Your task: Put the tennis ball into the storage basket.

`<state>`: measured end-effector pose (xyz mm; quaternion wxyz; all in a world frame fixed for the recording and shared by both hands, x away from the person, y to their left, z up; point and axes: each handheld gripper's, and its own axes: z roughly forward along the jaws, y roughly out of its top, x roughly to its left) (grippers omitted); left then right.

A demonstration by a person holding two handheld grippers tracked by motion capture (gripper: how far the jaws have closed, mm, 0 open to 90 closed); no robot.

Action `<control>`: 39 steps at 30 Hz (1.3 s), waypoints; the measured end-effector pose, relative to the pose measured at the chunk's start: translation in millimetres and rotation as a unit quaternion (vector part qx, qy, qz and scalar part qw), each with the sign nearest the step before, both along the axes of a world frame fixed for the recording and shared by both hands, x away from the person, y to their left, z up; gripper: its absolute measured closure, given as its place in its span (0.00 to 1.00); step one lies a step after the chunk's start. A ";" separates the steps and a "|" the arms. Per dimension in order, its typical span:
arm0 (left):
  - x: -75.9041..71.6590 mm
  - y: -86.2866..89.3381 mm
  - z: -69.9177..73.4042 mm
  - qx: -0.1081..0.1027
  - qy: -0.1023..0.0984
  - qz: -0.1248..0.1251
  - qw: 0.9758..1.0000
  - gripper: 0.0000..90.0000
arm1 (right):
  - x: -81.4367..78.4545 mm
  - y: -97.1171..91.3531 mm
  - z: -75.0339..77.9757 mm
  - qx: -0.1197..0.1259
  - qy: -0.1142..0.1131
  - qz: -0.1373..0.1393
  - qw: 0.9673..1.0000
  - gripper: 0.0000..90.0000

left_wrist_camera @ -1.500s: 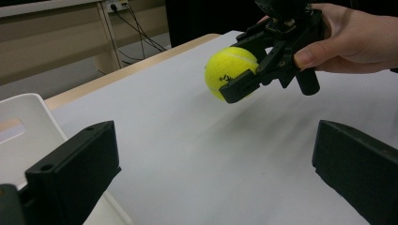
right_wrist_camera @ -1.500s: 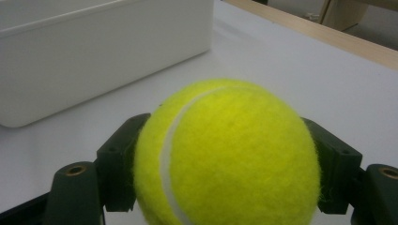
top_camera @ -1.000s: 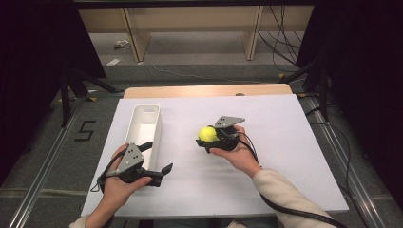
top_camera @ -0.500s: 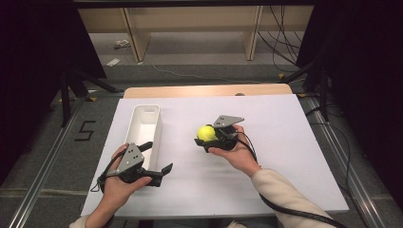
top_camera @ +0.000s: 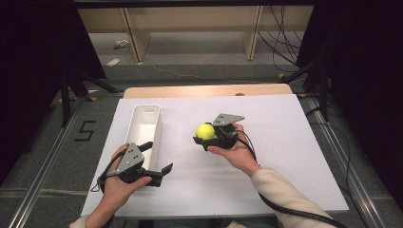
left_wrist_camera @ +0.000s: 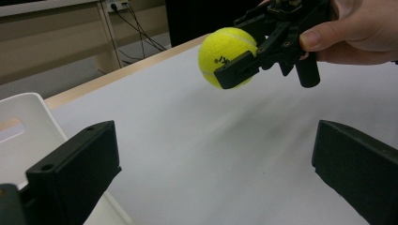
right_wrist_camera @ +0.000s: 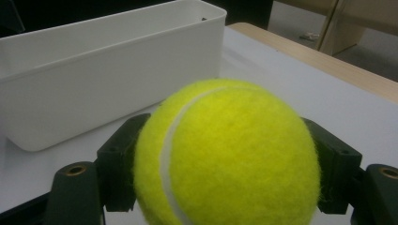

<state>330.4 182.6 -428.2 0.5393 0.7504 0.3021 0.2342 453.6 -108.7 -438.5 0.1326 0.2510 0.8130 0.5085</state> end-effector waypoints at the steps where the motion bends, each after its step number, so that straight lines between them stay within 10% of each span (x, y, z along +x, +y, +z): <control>1: 0.0 0.0 0.0 0.000 0.000 0.000 1.000 0.01 | 0.1 0.2 0.4 0.001 -0.002 0.000 1.000 0.30; 39: 0.2 0.1 -0.4 0.001 0.000 0.000 1.000 0.01 | 2.4 8.6 12.0 0.018 -0.018 -0.002 1.000 0.30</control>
